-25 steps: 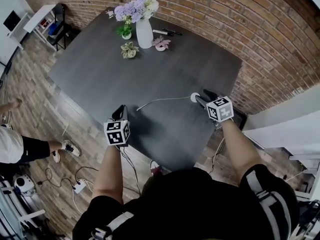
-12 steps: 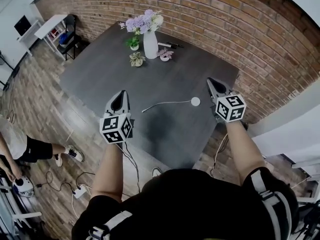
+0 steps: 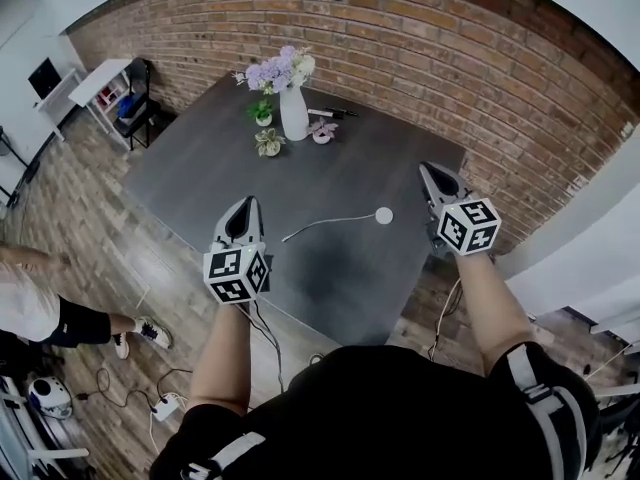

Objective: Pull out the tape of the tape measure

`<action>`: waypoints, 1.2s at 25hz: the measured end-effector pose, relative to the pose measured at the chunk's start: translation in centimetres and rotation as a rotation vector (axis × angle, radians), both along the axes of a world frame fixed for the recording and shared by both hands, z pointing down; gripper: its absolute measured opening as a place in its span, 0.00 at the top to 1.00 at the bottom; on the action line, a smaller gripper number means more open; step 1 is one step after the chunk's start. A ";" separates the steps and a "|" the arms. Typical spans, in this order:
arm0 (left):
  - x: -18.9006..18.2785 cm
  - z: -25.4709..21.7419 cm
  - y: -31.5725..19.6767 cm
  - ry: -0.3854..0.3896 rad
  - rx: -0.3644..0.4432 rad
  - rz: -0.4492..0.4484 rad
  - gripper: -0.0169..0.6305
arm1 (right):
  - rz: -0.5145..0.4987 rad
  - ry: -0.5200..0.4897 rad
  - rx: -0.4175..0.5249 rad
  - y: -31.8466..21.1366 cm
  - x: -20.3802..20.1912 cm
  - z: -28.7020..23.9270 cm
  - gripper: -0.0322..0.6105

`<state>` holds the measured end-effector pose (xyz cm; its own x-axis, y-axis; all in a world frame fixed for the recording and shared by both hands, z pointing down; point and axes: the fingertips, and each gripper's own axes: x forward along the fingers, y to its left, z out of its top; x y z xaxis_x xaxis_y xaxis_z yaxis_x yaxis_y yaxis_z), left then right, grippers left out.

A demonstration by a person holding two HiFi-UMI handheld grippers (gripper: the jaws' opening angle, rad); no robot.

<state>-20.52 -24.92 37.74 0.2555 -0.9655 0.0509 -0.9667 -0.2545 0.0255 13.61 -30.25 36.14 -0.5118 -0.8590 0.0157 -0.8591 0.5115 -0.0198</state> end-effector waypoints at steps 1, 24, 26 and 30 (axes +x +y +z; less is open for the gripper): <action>0.2 0.0 0.1 0.002 0.001 0.005 0.96 | 0.004 0.001 0.002 0.2 0.2 -0.1 0.95; 2.3 -0.6 0.2 -0.007 0.015 0.041 0.96 | 0.025 -0.015 0.007 1.4 1.8 -0.4 0.95; 2.3 -0.6 0.3 -0.007 0.015 0.041 0.96 | 0.021 -0.015 0.006 1.5 1.7 -0.5 0.96; 2.1 -0.6 0.5 -0.007 0.014 0.039 0.96 | 0.017 -0.009 0.001 1.5 1.5 -0.3 0.96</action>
<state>-18.41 -24.44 37.14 0.2923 -0.9555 0.0396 -0.9563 -0.2919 0.0153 15.10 -28.73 35.85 -0.4975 -0.8674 0.0104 -0.8673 0.4972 -0.0267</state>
